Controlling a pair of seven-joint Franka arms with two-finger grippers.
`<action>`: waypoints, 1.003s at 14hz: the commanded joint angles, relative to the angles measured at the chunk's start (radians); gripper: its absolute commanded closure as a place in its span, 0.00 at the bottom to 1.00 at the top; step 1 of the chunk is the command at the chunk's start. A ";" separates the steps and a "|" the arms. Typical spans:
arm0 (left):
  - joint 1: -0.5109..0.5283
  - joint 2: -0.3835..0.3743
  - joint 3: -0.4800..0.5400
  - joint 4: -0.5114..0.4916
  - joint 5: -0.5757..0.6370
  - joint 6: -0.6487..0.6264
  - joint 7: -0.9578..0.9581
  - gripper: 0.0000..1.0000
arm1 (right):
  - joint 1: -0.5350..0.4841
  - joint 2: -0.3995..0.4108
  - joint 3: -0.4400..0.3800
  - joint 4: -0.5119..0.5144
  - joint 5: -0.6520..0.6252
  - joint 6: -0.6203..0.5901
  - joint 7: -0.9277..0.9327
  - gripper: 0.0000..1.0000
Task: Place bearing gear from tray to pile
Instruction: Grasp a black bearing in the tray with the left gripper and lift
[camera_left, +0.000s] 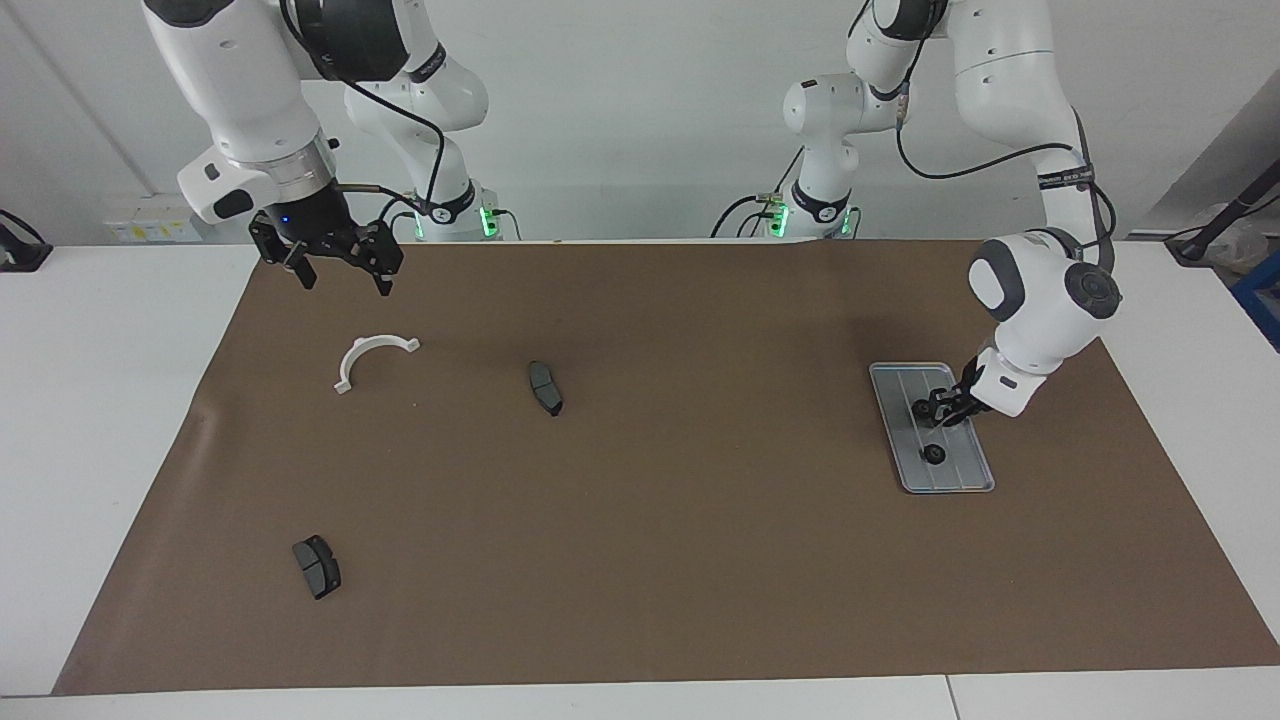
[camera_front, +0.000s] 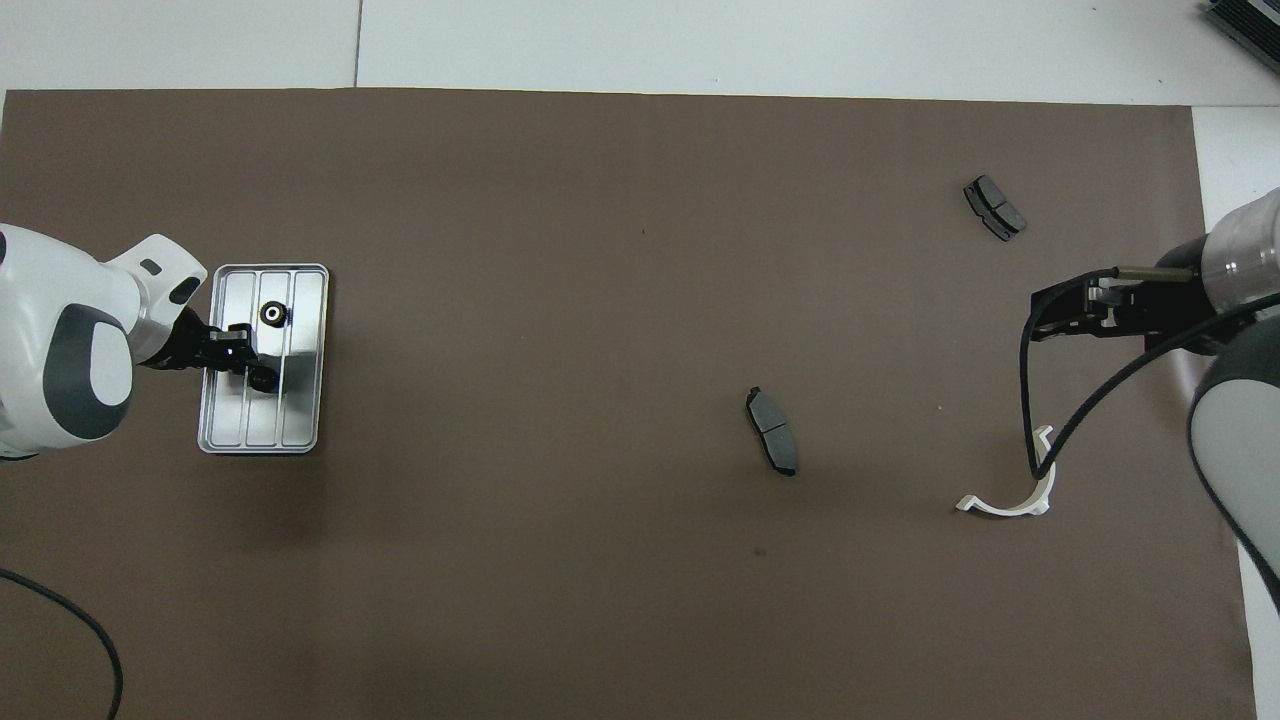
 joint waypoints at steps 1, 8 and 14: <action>0.005 -0.033 -0.002 -0.044 -0.010 0.027 0.021 0.65 | -0.014 -0.023 0.009 -0.028 0.015 0.017 0.008 0.00; 0.004 -0.031 -0.002 -0.044 -0.010 0.027 0.021 0.77 | -0.013 -0.023 0.009 -0.028 0.015 0.017 0.008 0.00; -0.003 -0.027 -0.002 -0.027 -0.010 0.020 0.021 0.85 | -0.014 -0.023 0.009 -0.028 0.015 0.019 0.008 0.00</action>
